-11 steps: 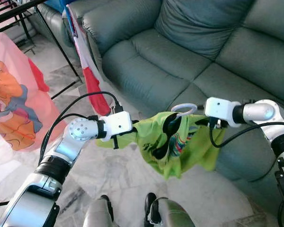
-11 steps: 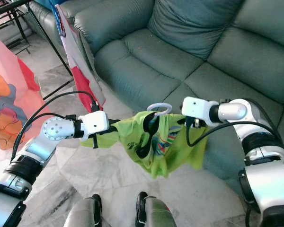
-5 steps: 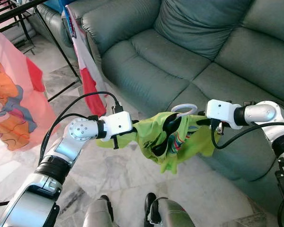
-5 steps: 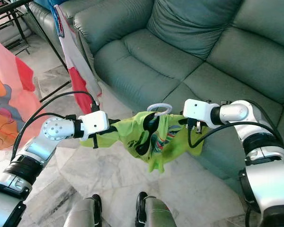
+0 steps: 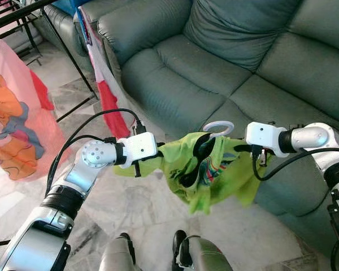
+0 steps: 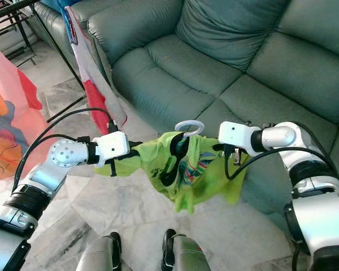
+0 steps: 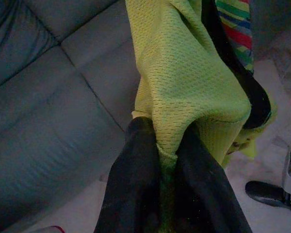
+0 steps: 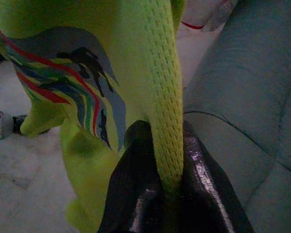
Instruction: Hang hanger
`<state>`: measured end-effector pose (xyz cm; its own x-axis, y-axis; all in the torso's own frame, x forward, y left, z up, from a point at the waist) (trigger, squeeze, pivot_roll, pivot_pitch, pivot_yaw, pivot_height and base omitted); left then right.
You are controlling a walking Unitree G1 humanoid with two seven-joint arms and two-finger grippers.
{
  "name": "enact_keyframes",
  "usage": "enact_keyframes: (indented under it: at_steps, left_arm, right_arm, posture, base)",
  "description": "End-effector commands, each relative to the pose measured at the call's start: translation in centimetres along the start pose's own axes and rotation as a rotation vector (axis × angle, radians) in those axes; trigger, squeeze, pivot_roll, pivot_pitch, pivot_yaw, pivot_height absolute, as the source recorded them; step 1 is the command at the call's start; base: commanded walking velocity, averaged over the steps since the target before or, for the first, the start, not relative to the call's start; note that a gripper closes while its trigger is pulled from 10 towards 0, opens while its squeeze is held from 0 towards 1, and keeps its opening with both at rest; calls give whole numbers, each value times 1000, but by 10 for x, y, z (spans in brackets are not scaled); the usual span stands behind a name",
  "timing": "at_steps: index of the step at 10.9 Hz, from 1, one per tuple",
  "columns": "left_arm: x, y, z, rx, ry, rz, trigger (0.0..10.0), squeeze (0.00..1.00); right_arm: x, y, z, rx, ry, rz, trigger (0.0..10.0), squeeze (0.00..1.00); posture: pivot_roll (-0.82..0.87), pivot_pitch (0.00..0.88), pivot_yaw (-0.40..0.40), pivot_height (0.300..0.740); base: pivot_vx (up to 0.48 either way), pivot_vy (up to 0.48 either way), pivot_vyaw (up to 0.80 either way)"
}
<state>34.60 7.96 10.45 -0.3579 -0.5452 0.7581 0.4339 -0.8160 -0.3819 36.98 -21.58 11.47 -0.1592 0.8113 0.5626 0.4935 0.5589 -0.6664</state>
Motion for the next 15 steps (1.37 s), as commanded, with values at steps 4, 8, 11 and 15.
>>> enact_keyframes:
  at_steps: [4, 8, 11, 15]
  left_arm:
    - [-5, 0, 21, 115, 15, 42, 10000, 1000]
    - [-4, -7, 47, 295, 67, 44, 10000, 1000]
    - [-1, -15, 68, 405, 91, 41, 10000, 1000]
    - [-5, -20, 74, 448, 69, 56, 10000, 1000]
  right_arm:
    - [-2, 0, 0, -35, 31, -18, 0, 0]
    - [8, 18, -8, -199, 23, -50, 0, 0]
    - [39, 45, -9, -298, 43, -174, 0, 0]
    - [77, 75, -2, -281, 54, -261, 0, 0]
  posture:
    - [-104, 192, -31, 740]
    - [-105, 191, -24, 740]
    - [-89, 193, -16, 740]
    - [-72, 197, -20, 740]
  base:
    - [0, 0, 0]
    - [0, 0, 0]
    - [0, 0, 0]
    - [0, 0, 0]
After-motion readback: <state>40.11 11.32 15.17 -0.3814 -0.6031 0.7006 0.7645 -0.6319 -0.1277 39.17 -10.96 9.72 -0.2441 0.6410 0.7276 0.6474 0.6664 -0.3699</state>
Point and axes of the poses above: a point about 5 cm out from each wrist's last joint towards the gripper, its own y axis pointing out of the wrist towards the gripper, its own x axis along the axis of the wrist's last joint, z = x × y, the point moved 5 cm from there along y, pointing out of the wrist towards the gripper, and after that the axes turned 1 degree about y, right-handed, at the moved point
